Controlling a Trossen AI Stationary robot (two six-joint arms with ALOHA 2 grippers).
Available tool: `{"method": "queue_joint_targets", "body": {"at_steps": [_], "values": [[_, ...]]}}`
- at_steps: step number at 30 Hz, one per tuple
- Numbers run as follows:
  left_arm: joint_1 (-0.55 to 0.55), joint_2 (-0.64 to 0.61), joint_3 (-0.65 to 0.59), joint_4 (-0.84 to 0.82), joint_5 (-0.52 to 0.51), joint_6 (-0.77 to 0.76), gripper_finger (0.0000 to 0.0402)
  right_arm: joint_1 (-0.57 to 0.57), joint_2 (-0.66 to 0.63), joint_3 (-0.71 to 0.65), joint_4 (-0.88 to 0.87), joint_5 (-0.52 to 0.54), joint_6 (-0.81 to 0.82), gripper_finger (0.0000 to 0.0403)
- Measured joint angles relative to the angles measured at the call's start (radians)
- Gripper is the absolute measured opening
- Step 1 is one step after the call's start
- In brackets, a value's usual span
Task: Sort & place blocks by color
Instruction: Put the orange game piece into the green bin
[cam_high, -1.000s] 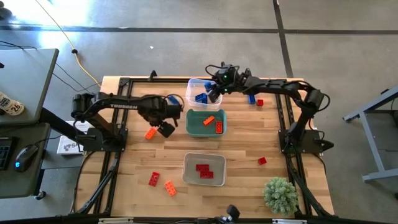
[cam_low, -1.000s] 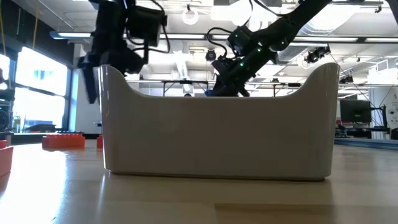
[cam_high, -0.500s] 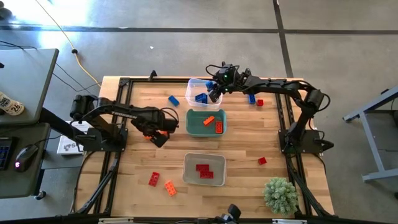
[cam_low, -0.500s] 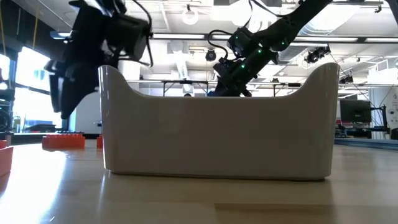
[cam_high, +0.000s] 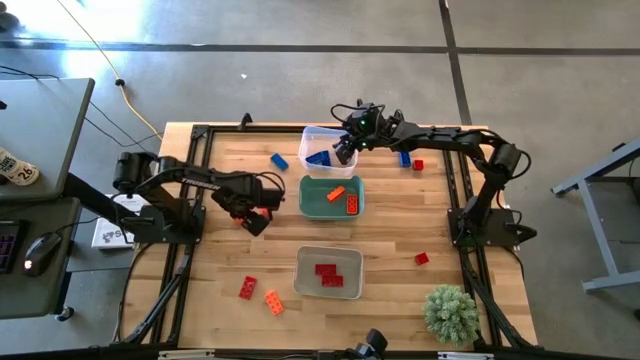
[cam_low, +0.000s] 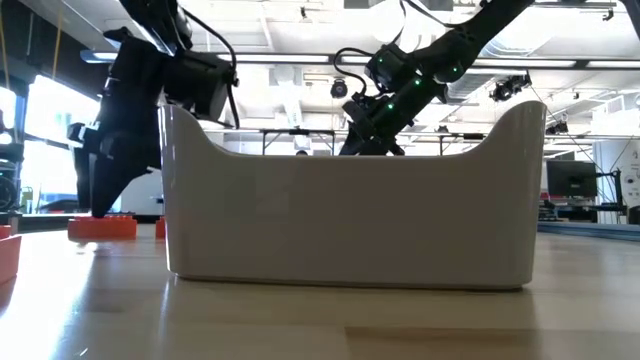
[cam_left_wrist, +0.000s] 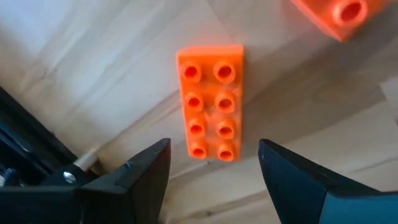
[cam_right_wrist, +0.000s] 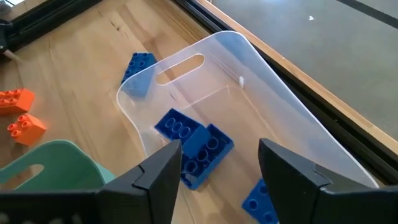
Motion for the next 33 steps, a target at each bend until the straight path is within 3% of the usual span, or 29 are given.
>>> {"method": "queue_joint_targets", "body": {"at_steps": [7,16,20,25,33], "values": [[0.072,0.000,-0.008,0.030,-0.013,0.084,0.0231,0.011,-0.001,0.000,0.000,-0.004,0.043,0.0201],[0.131,-0.008,-0.129,0.212,0.074,0.115,0.0226,0.053,-0.042,0.000,0.000,0.015,0.042,0.0201],[0.136,-0.009,-0.131,0.220,0.080,0.182,0.0192,0.060,-0.077,0.000,-0.002,0.016,0.055,0.0201],[0.136,-0.014,-0.131,0.233,0.078,0.260,0.0115,0.059,-0.134,0.000,-0.001,0.016,0.096,0.0201],[0.135,-0.067,-0.138,0.238,0.058,0.358,0.0111,0.088,-0.232,0.000,-0.053,0.016,0.099,0.0201]]}}
